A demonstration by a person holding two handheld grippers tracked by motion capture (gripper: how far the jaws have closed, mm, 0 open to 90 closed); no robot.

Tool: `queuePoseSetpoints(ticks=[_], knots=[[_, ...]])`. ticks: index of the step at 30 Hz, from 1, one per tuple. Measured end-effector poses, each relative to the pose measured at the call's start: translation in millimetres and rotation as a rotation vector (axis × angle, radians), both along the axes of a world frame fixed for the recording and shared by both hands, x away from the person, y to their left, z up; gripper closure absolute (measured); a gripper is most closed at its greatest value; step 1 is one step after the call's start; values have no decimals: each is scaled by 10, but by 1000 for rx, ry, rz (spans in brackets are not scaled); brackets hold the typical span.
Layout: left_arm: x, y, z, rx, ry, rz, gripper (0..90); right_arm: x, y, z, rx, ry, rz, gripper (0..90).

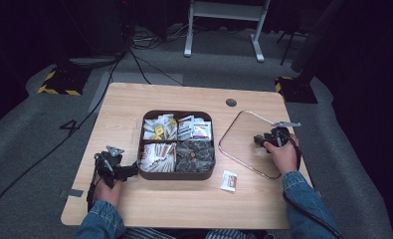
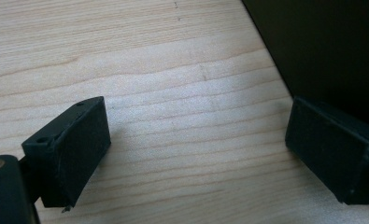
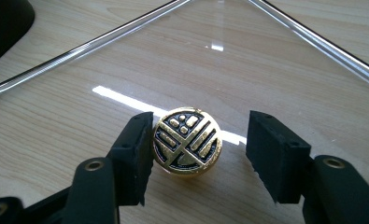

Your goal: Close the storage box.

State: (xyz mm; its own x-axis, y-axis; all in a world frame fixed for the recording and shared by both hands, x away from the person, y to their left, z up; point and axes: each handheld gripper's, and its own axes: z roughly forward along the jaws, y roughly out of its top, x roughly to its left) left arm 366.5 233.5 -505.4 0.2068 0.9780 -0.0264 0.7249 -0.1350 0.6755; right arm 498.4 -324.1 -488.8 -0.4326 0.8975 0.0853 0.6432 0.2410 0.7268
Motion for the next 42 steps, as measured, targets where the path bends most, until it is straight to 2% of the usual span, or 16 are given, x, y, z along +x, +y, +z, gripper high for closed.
queuePoseSetpoints(ticks=[5, 9, 12, 17, 31, 34, 42], knots=[[0, 0, 0, 0, 0, 0, 67, -4, 19, -13, -6, 3, 18, 490], [0, 0, 0, 0, 0, 0, 68, -20, 43, -18, 0, 8, 31, 584], [0, 0, 0, 0, 0, 0, 68, -29, 62, -17, -24, -1, 35, 587], [0, 0, 0, 0, 0, 0, 68, -30, 54, -23, -11, -1, 26, 590], [0, 0, 0, 0, 0, 0, 68, -7, 55, 6, -39, 9, 30, 591], [0, 0, 0, 0, 0, 0, 68, -1, 27, 18, -28, 11, 24, 591], [0, 0, 0, 0, 0, 0, 68, -24, -41, 189, -6, -6, 28, 592]])
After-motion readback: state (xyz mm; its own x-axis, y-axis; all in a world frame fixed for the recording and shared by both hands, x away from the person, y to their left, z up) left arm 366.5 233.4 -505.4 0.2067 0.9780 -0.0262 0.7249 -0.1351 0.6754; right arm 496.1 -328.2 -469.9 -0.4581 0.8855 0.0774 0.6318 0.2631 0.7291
